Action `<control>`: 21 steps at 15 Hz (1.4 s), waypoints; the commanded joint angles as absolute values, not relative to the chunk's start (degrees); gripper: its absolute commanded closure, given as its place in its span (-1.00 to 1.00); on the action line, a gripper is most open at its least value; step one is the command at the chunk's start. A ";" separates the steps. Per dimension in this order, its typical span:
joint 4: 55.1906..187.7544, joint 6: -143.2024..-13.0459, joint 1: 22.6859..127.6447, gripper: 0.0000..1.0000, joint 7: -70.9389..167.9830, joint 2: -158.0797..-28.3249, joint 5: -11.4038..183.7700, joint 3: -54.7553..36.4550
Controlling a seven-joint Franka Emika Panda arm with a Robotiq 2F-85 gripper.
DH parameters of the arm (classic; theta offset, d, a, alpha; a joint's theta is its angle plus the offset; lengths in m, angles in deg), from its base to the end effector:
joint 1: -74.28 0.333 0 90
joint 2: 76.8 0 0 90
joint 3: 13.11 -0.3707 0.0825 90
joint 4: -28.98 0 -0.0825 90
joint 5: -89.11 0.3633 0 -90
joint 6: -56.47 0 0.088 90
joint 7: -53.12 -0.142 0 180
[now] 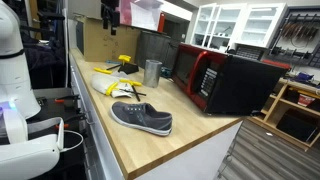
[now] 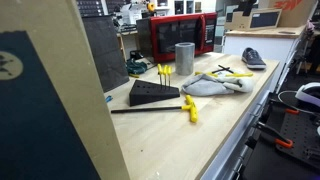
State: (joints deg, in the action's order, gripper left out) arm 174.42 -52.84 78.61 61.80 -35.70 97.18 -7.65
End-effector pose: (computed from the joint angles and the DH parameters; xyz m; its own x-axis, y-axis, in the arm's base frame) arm 0.2915 0.0039 0.5236 0.9891 0.1007 0.1071 0.1192 -0.9758 -0.1835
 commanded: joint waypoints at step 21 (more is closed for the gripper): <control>176.07 -50.96 75.98 -1.00 62.02 -34.44 96.13 -7.18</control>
State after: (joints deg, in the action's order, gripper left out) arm 174.48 -52.61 78.36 61.80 -35.69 97.05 -7.64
